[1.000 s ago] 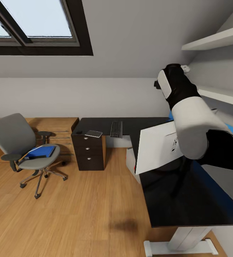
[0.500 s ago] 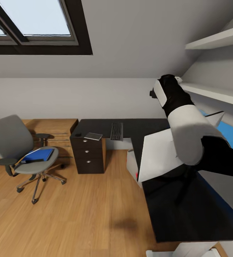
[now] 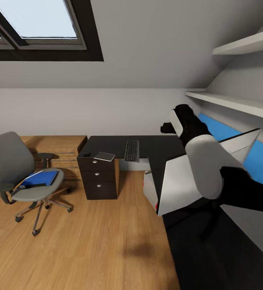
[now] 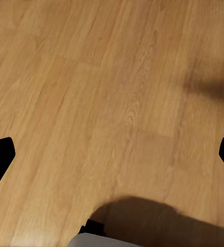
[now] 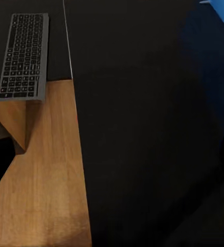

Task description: In the bedroom, organize the workspace by keeping the computer under the desk, ensuring the monitor is on the desk, placing the keyboard on the desk next to the monitor, placing the mouse on the desk next to the keyboard, moving the folder from the swivel chair onto the desk next to the mouse, stacking the notebook on top of the folder with the pen on top of the notebook, and positioning the swivel chair next to the desk.

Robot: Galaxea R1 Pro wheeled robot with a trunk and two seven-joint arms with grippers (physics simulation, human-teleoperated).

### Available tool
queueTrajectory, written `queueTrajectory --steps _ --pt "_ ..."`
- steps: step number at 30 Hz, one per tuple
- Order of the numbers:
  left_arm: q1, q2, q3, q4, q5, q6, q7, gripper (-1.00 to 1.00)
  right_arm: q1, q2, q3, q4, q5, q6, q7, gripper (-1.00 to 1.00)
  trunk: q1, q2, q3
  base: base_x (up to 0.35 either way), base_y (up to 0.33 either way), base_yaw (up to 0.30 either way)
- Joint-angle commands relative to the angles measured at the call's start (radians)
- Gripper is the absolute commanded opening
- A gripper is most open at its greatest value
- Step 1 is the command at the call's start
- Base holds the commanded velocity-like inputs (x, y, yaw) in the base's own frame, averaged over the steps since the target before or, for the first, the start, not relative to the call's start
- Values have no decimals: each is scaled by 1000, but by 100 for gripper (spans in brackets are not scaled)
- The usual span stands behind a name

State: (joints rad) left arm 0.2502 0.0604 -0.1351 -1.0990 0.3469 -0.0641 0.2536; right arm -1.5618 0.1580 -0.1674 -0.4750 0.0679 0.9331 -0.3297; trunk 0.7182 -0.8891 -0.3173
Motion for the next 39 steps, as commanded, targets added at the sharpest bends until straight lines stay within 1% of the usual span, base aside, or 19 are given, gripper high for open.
queueTrajectory --steps 1,2,5,9,16,24,31,36,37,39 --pt "0 1 -5 -1 11 -5 7 100 5 1 -7 -1 7 13 2 100 0 -1 -1 3 0 0" --pt "0 1 -5 -1 11 -5 7 100 9 1 -7 -1 7 34 4 100 0 -1 -1 2 0 0" --pt "0 1 -5 -1 11 -5 7 100 12 1 -7 0 7 61 5 100 0 -1 -1 0 0 0" --pt "0 1 -5 -1 11 -6 7 100 13 3 -6 4 7 76 6 100 0 -1 -1 0 0 0" --pt "0 1 -5 -1 11 -6 7 100 14 4 2 45 8 83 6 100 0 -1 -1 -130 0 0" --pt "0 1 -5 -1 10 -6 7 100 14 5 3 51 9 84 5 100 0 -1 -1 -78 0 0" --pt "0 1 -5 -1 10 -6 7 100 14 5 5 55 10 84 4 100 0 -1 -1 -180 -46 0" --pt "0 1 -5 -1 10 -6 7 100 14 5 18 64 11 83 3 100 0 -1 -1 -70 -61 0" --pt "0 1 -5 -1 10 -6 7 100 14 7 26 68 12 83 2 100 0 -1 -1 -214 -15 0" --pt "0 1 -5 -1 10 -6 7 100 14 9 28 74 12 83 2 100 0 -1 -1 -264 -9 0"
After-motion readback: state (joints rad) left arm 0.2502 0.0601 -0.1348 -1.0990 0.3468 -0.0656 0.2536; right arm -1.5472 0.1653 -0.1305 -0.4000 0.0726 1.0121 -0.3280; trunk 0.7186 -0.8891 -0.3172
